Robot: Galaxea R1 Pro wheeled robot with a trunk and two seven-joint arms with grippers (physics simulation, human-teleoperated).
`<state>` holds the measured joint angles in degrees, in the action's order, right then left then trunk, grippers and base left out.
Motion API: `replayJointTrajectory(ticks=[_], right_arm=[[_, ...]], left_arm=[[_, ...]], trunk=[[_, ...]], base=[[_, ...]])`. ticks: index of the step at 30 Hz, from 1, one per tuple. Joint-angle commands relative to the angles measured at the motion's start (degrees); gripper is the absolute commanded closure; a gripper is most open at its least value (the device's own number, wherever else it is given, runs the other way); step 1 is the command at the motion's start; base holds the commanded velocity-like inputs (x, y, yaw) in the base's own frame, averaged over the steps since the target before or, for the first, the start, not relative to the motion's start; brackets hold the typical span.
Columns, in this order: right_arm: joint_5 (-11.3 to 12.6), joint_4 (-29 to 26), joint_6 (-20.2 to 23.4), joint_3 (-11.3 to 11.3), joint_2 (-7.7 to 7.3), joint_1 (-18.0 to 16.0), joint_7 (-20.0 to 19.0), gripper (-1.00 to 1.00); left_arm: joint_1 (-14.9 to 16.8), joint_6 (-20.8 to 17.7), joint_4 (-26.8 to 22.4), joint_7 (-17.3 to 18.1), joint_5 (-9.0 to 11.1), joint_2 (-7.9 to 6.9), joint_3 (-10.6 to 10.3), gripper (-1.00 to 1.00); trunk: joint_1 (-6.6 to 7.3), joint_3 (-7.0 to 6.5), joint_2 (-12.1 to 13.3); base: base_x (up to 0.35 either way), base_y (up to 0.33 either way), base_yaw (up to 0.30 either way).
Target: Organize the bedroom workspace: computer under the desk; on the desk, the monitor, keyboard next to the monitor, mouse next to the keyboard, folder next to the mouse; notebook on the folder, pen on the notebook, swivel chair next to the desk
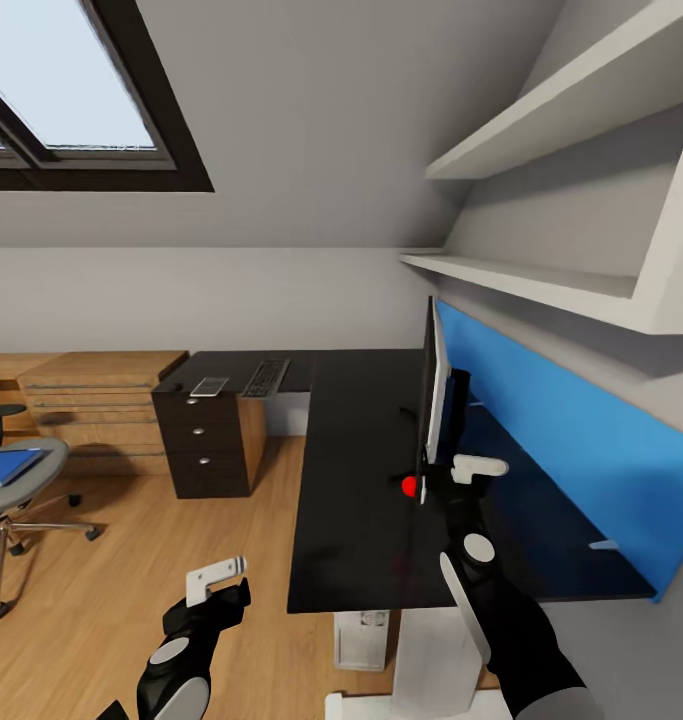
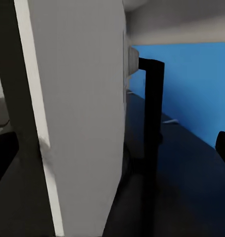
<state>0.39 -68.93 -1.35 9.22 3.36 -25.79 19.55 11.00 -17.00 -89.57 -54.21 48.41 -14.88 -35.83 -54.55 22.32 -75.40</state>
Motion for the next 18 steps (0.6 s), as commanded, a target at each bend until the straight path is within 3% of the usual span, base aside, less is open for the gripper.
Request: replayJointTrajectory(ticks=[1,7,12,18], right_arm=[[0.05,0.02,-0.14,0.09,-0.01,-0.05,0.31,-1.00],[0.05,0.02,-0.14,0.09,0.03,-0.05,0.31,-1.00],[0.05,0.02,-0.14,0.10,0.05,-0.05,0.31,-1.00],[0.05,0.08,-0.14,0.10,0.06,-0.08,0.31,-1.00]], left_arm=[[0.08,-0.25,-0.07,-0.35,0.19,-0.05,-0.11,-1.00],[0.08,-0.25,-0.07,-0.29,0.28,-0.03,-0.16,-1.00],[0.08,-0.23,-0.07,-0.28,0.29,0.02,-0.20,-1.00],[0.08,-0.23,-0.07,-0.37,0.24,0.02,-0.28,-1.00]], trunk=[[0.00,0.07,-0.05],[0.00,0.07,-0.05],[0.00,0.07,-0.05],[0.00,0.07,-0.05]], base=[[0.000,0.187,0.000],[0.000,0.214,0.000],[0.014,0.043,0.000],[0.174,0.072,0.000]])
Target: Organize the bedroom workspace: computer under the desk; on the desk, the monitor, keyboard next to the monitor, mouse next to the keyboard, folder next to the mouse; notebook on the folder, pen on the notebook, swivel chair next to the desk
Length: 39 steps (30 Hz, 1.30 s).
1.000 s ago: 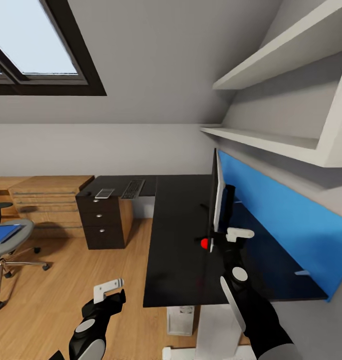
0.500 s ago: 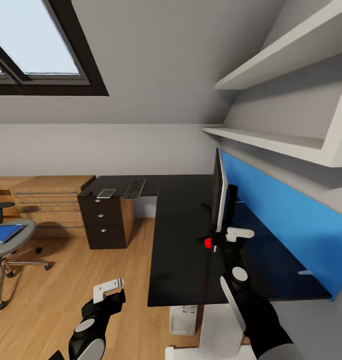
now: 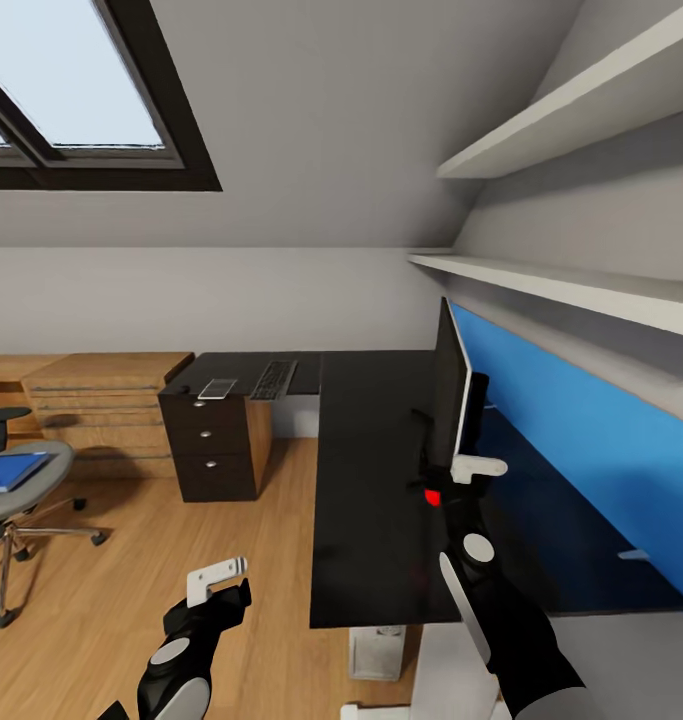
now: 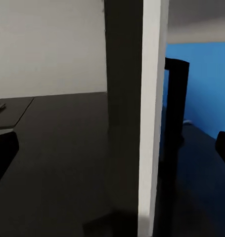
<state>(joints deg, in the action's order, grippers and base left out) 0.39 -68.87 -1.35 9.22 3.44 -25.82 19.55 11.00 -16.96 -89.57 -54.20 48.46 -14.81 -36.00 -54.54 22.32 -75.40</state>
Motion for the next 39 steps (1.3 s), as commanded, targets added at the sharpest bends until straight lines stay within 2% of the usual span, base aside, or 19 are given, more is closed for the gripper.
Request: replayJointTrajectory(ticks=[1,16,36,39], right_arm=[[0.05,0.04,-0.14,0.10,-0.01,-0.04,0.32,-1.00],[0.27,0.10,-0.14,0.24,-0.11,-0.03,0.00,-1.00],[0.29,0.06,-0.14,0.27,-0.18,-0.02,0.05,-1.00],[0.29,0.06,-0.14,0.27,-0.18,-0.02,0.05,-1.00]], left_arm=[[0.08,-0.27,-0.08,-0.40,0.20,-0.05,-0.12,-1.00],[0.08,-0.23,-0.08,-0.47,0.29,-0.05,-0.09,-1.00],[0.08,-0.27,0.00,-0.47,0.41,-0.05,0.00,-1.00],[0.08,-0.24,0.03,-0.47,0.41,-0.05,-0.03,-1.00]], trunk=[[-0.01,0.07,-0.04],[-0.01,0.07,-0.04],[-0.01,0.07,-0.04],[-0.01,0.07,-0.04]], base=[[0.047,0.015,0.000],[0.095,0.003,0.000],[0.005,0.000,0.000],[0.000,-0.238,0.000]])
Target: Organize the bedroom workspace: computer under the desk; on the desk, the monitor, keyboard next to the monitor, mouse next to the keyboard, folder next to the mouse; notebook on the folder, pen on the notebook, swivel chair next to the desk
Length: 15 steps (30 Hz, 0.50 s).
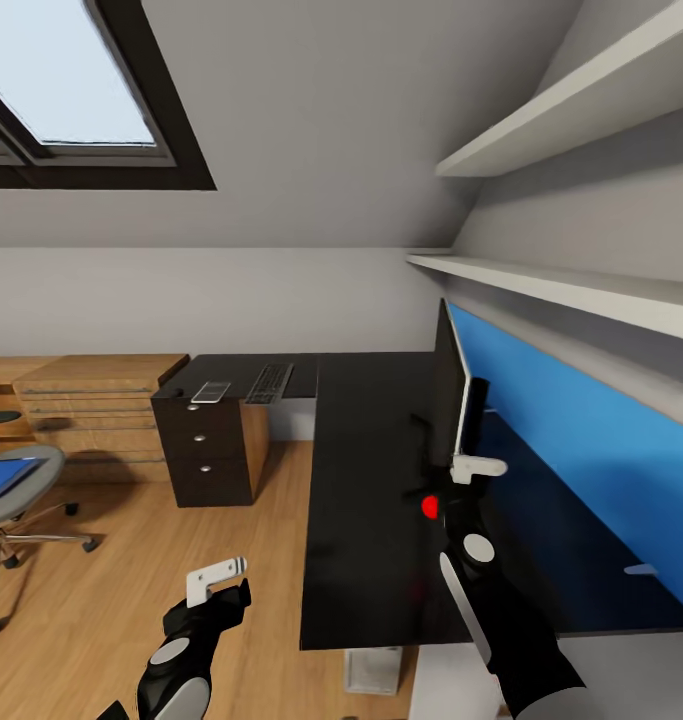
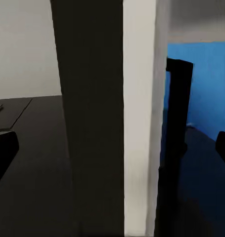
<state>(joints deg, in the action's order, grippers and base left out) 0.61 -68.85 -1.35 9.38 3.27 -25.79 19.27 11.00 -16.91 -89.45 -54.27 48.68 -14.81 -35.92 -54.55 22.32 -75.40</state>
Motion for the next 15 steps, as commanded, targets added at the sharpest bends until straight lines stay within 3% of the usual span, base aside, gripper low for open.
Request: replayJointTrajectory(ticks=[1,5,11,15], right_arm=[[0.06,0.03,-0.14,0.11,-0.02,-0.05,0.33,-1.00],[0.06,0.03,-0.14,0.11,-0.02,-0.05,0.33,-1.00],[0.01,0.04,-0.14,0.11,-0.02,-0.05,0.33,-1.00],[0.00,0.08,-0.14,0.11,-0.02,-0.05,0.33,-1.00]], left_arm=[[0.08,-0.30,-0.10,-0.40,0.19,-0.05,-0.11,-1.00],[0.08,-0.29,-0.10,-0.40,0.19,-0.05,-0.12,-1.00],[0.08,-0.28,0.00,-0.40,0.19,-0.05,-0.12,-1.00],[0.08,-0.31,0.12,-0.40,0.19,-0.05,-0.12,-1.00]], trunk=[[0.00,0.07,-0.04],[0.00,0.07,-0.04],[0.00,0.07,-0.04],[0.00,0.07,-0.04]], base=[[0.000,-0.291,0.000],[0.000,-0.216,0.000],[0.000,-0.072,0.000],[0.000,-0.235,0.000]])
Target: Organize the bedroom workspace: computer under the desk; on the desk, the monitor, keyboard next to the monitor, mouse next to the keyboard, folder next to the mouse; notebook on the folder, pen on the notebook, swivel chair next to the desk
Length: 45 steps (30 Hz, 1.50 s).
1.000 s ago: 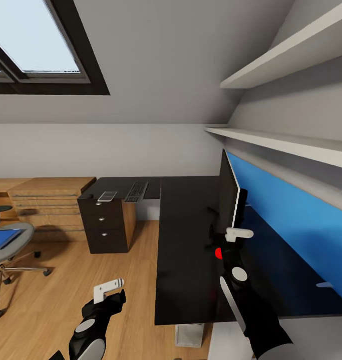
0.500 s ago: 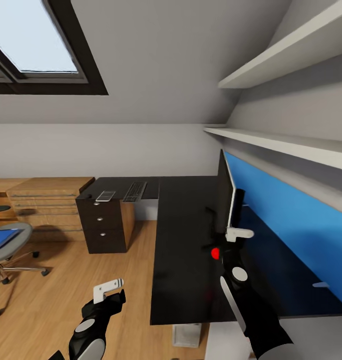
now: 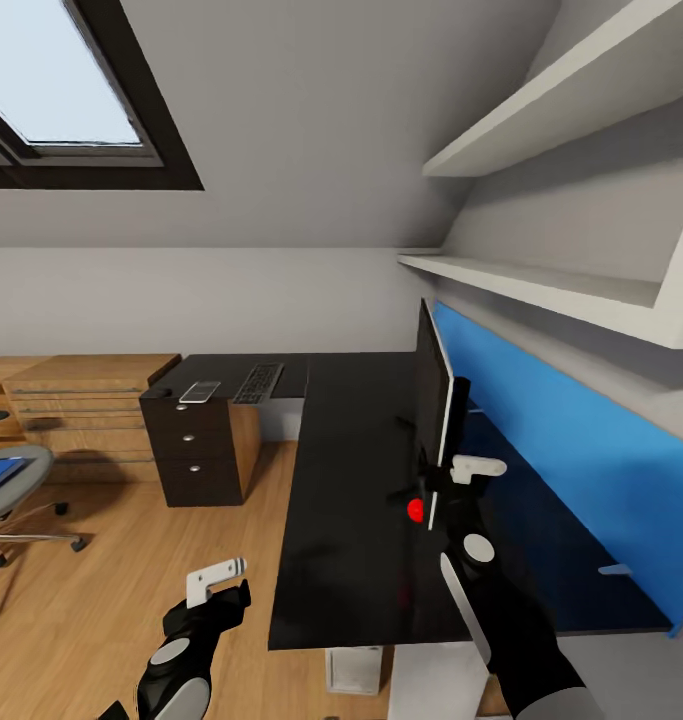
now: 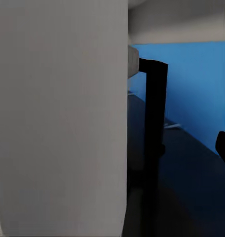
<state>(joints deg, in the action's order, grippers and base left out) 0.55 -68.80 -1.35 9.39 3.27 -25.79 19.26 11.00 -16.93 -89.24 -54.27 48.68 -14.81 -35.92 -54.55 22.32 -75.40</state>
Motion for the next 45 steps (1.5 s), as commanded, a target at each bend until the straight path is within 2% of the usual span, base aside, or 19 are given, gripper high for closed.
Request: replayJointTrajectory(ticks=[1,10,32,45], right_arm=[[0.07,0.04,-0.14,0.10,-0.02,-0.05,0.34,-1.00],[0.09,0.03,-0.14,0.10,-0.02,-0.05,0.34,-1.00],[0.07,0.16,-0.14,0.10,-0.02,-0.05,0.34,-1.00],[0.07,0.24,-0.14,0.10,-0.02,-0.05,0.34,-1.00]], left_arm=[[0.08,-0.29,-0.09,-0.40,0.19,-0.05,-0.11,-1.00],[0.08,-0.30,-0.06,-0.40,0.19,-0.05,-0.11,-1.00],[0.08,-0.27,-0.06,-0.49,0.11,-0.05,-0.08,-1.00],[0.08,-0.27,-0.06,-0.49,0.11,-0.05,-0.11,-1.00]], trunk=[[0.00,0.07,-0.04],[0.00,0.07,-0.04],[0.00,0.07,-0.04],[0.00,0.07,-0.04]], base=[[0.000,-0.277,0.000],[0.000,-0.269,0.000],[-0.002,-0.047,0.000],[-0.235,0.000,0.000]])
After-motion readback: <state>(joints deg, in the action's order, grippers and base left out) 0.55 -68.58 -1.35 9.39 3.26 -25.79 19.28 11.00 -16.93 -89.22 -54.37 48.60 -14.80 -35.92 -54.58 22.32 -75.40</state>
